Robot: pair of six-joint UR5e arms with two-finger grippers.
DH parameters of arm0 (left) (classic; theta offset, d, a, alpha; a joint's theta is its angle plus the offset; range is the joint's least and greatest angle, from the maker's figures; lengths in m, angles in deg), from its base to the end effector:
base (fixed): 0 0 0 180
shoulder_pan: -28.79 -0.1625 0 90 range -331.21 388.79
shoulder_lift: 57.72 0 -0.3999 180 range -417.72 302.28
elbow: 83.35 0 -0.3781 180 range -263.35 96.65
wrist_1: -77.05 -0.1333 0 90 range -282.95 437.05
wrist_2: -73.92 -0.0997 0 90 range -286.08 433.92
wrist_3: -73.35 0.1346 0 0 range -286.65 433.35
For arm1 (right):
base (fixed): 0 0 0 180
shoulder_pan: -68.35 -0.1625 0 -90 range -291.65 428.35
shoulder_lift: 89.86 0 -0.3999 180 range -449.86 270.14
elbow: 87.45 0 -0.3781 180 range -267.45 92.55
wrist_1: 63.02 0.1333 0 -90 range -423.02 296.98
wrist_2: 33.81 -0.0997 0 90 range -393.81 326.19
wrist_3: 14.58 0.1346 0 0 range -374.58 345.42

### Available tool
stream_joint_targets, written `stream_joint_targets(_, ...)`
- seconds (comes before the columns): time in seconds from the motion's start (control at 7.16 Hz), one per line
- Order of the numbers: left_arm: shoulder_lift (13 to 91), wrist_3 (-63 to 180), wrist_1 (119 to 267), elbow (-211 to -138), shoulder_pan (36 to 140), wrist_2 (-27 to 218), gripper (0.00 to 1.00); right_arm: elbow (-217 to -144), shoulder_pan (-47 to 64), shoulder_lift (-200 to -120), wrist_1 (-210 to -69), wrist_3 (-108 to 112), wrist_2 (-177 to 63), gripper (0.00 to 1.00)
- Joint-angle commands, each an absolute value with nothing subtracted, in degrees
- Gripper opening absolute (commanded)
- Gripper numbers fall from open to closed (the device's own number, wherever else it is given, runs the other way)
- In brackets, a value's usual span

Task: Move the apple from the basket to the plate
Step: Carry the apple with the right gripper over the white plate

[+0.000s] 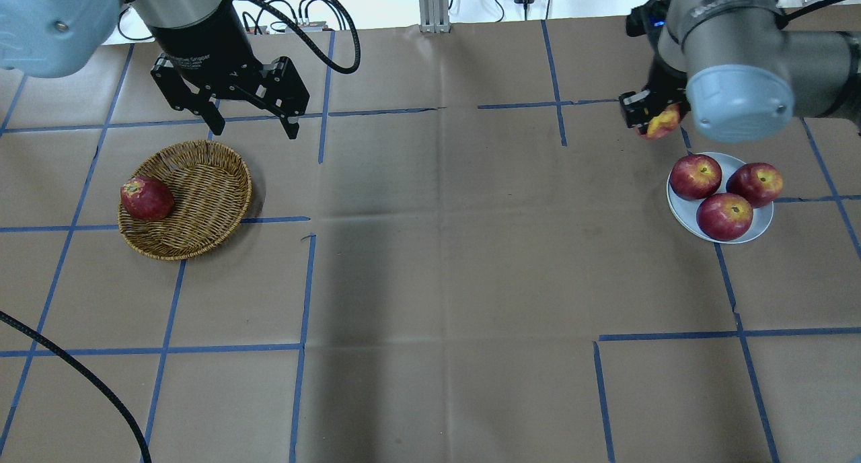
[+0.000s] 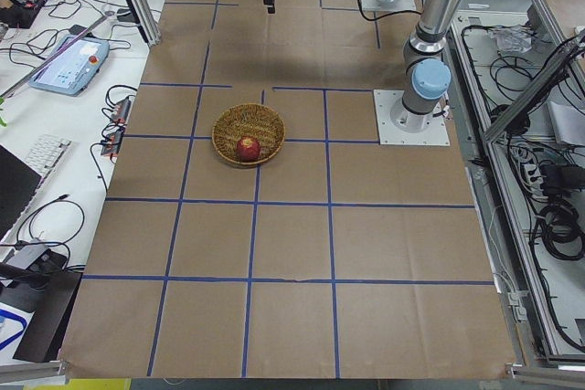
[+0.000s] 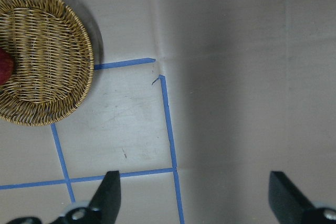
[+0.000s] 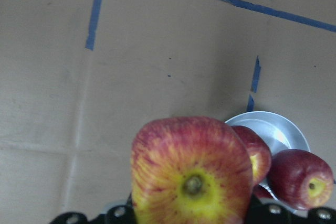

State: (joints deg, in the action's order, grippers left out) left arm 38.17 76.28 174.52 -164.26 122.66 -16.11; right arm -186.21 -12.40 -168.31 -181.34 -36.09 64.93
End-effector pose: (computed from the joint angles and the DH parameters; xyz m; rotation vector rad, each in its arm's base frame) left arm -0.1672 -0.4978 0.4397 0.1862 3.1328 0.1170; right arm 0.0227 -0.5629 0.3052 0.2998 -2.9393 0.1396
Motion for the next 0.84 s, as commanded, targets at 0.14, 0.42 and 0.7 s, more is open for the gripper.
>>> stream_joint_targets(0.14,38.43,76.25,174.52,-164.21,122.66,-16.08,0.99,-188.42,3.52,-168.52,-181.23,-54.35,60.09,0.54)
stream_joint_targets(0.42,38.43,76.25,174.52,-164.21,122.66,-16.08,0.99,-194.39,6.65,-168.69,-185.15,-57.29,56.56,0.54)
stream_joint_targets(0.7,38.44,76.25,174.52,-164.21,122.66,-16.08,0.99,-197.47,6.73,-168.52,-188.86,-57.38,55.68,0.54)
